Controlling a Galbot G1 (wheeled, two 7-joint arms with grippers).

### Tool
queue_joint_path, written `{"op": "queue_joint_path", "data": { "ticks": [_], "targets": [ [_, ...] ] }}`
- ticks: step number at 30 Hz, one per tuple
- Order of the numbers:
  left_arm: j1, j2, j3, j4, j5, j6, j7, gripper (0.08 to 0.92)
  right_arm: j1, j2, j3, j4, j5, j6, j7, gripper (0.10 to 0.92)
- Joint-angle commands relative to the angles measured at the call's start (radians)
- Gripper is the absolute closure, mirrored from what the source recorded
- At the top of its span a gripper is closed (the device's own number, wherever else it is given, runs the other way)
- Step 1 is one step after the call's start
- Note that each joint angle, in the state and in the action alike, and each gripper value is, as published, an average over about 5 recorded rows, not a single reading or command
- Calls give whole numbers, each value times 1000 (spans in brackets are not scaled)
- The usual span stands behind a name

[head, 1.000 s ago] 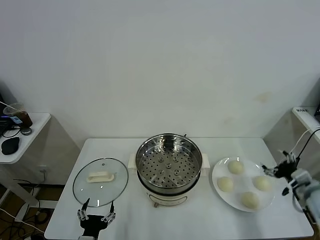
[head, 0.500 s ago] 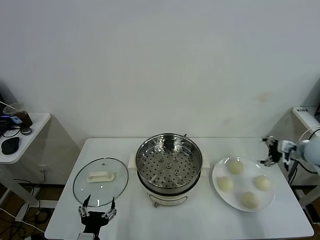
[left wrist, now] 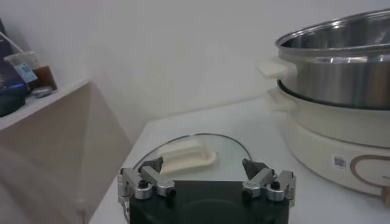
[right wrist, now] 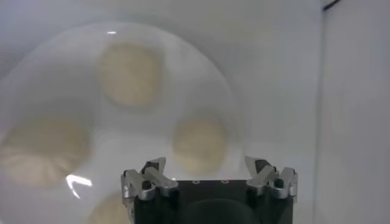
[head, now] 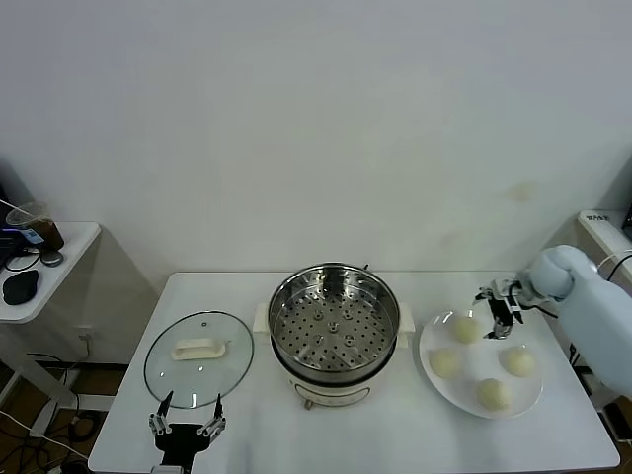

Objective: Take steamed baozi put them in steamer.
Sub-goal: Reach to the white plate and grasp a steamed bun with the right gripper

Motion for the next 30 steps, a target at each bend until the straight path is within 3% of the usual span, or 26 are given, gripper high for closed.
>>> {"op": "queue_joint_path", "data": {
  "ticks": [1,20,24,30],
  "targets": [
    [7,-2,-1,-1,0,0,1,177,65,98,-38,-150,-70,48,16,203],
    [5,-3,1,-4,0,3,2,177,38,103,-19,-150,-91,42,-4,211],
    [6,-3,1,-4,1,4,2,177,33,106,-9,-155,-105,44,-4,254],
    [2,-2,3,0,2,4,2,177,30,105,3,-161,-106,43,-3,384]
  ]
}}
